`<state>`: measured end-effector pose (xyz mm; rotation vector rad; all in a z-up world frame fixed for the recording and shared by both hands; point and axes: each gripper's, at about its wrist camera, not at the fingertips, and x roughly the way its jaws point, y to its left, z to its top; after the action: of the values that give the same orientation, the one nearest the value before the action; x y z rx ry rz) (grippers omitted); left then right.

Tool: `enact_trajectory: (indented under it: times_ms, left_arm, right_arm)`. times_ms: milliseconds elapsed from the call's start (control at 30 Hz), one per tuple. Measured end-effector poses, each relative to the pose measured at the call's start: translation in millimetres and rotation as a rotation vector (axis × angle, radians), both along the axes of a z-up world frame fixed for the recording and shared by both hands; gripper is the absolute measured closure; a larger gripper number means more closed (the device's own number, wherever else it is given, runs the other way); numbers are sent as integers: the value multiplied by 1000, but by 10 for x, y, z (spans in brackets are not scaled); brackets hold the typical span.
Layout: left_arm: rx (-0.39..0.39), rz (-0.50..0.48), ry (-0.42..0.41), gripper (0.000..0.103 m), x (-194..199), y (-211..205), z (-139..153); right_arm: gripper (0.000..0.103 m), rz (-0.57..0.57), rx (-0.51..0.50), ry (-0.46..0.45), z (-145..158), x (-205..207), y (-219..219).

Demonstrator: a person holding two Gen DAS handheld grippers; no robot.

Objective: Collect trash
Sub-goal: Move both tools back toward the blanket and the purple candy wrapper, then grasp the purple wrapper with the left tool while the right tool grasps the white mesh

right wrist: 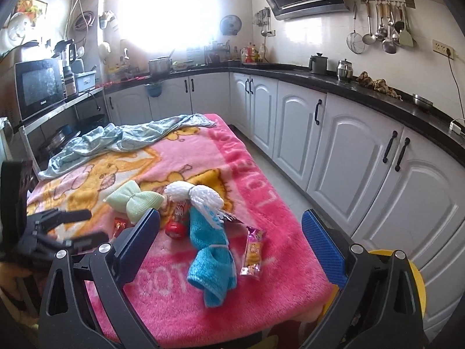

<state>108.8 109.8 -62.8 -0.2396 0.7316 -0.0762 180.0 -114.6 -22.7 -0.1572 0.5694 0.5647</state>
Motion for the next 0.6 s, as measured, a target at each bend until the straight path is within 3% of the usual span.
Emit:
enact_trajectory:
  times_ms: [33, 300, 600]
  left_arm:
    - [0, -15, 3, 26, -4, -14, -19]
    - [11, -74, 92, 60, 104, -79, -259]
    - [91, -35, 180, 61, 182, -94, -463]
  right_arm:
    - [8, -1, 0, 1, -5, 24, 7]
    - [8, -1, -27, 29, -156, 195, 139]
    - [8, 12, -37, 84, -350, 369, 268]
